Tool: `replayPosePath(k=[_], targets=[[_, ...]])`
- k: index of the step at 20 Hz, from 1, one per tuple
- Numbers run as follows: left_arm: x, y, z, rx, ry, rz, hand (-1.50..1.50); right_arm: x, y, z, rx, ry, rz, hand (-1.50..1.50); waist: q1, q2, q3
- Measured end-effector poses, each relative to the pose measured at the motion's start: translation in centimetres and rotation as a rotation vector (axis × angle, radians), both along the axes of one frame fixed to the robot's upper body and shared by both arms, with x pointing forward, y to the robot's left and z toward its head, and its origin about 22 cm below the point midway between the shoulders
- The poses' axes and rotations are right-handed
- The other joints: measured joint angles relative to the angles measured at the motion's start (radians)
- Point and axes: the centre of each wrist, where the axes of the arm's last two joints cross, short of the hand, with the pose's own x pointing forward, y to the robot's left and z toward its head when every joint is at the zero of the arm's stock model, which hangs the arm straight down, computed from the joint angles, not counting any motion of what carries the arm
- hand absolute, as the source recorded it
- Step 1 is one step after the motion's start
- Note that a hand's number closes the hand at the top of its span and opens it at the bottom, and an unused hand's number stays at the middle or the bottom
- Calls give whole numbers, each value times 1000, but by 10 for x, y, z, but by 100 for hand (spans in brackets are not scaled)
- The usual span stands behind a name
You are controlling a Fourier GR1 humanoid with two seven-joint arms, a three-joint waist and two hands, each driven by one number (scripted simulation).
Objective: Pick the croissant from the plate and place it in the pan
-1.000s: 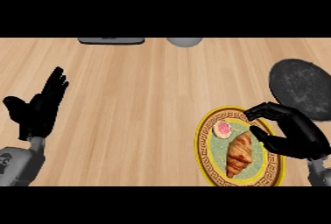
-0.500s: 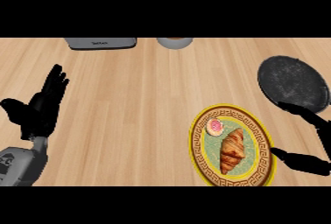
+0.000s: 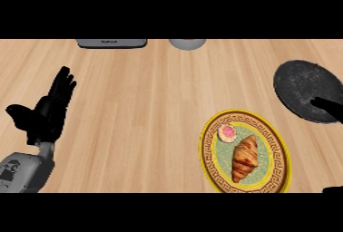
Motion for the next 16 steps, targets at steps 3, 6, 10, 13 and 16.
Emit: replayPosePath(k=[3,6,10,13,16], targets=[[4,-5,5,2,-7,-22,0,0,20,25,-48,39,-23,-150,21,5,1],[6,-11,10,2,-13,-40,0,8,35,40,-94,48,-33,-150,38,9,2],[6,-16,7,2,-14,-46,0,24,59,42,-108,48,-10,-150,46,11,2],[9,-16,4,2,-16,-43,0,39,78,36,-72,66,24,-150,42,11,3],[7,-13,4,2,-15,-38,0,52,91,28,-26,113,56,-150,36,9,3]])
